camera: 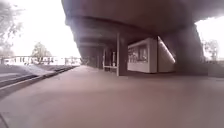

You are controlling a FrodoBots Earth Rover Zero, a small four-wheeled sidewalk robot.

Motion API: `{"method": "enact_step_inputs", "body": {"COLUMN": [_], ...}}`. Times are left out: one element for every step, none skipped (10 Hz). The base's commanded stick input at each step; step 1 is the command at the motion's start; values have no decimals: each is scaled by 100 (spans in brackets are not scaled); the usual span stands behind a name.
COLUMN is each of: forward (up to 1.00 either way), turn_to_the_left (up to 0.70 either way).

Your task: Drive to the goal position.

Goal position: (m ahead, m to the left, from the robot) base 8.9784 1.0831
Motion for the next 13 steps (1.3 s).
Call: {"method": "enact_step_inputs", "body": {"forward": [85,85,85,85,85,85,85,85,85,85,85,85,85], "turn_to_the_left": [34,34,34,34,34,34,16,0,0,0,0,0,0]}}
